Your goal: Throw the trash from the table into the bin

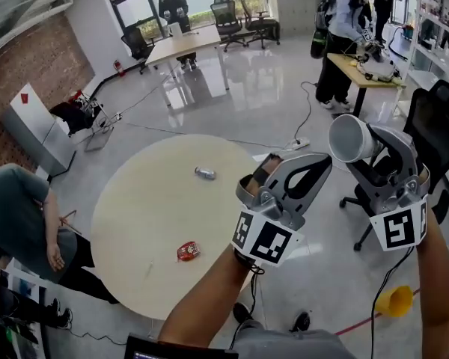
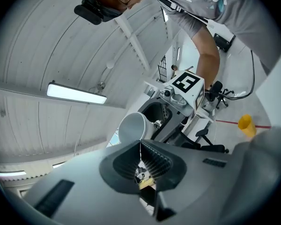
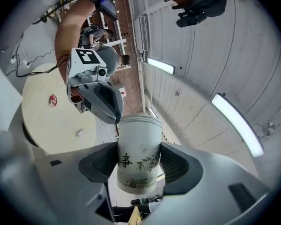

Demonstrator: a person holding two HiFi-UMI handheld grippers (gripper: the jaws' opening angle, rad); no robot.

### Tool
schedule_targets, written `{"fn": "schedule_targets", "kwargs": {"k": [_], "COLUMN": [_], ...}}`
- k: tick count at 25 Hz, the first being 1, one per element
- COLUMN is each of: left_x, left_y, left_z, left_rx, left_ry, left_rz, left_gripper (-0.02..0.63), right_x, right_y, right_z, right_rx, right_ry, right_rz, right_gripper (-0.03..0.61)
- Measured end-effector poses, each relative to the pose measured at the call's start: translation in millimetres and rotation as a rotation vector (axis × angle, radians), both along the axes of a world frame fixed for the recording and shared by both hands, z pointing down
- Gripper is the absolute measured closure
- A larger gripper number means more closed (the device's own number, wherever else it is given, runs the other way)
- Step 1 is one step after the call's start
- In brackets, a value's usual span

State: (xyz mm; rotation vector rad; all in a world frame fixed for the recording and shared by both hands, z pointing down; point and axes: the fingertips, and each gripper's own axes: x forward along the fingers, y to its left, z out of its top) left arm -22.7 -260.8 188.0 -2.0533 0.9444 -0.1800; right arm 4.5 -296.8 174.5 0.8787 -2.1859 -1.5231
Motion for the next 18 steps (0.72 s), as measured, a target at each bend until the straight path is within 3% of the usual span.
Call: {"fn": "schedule_targets", "kwargs": {"k": [6, 14, 18], "left_x": [150, 271, 355], "left_y": [29, 63, 94], "left_z": [-6, 21, 28], "left_rx": [0.016, -0.03, -0.039], "left_ry": [-0.019, 0.02, 0.015], "left_rz": [0.094, 0.336, 0.45], "left_gripper": [0.569, 0.569, 0.569], "right_x": [162, 294, 396], "right_y": [28, 82, 122], "right_z": [-7, 39, 59], "right_rx": [0.015, -0.078, -0.111], "right_ry": [-0.022, -0.007, -0.014], "right_rz": [0.109, 0.372, 0.516], "right_gripper": [0.288, 0.288, 0.288]}}
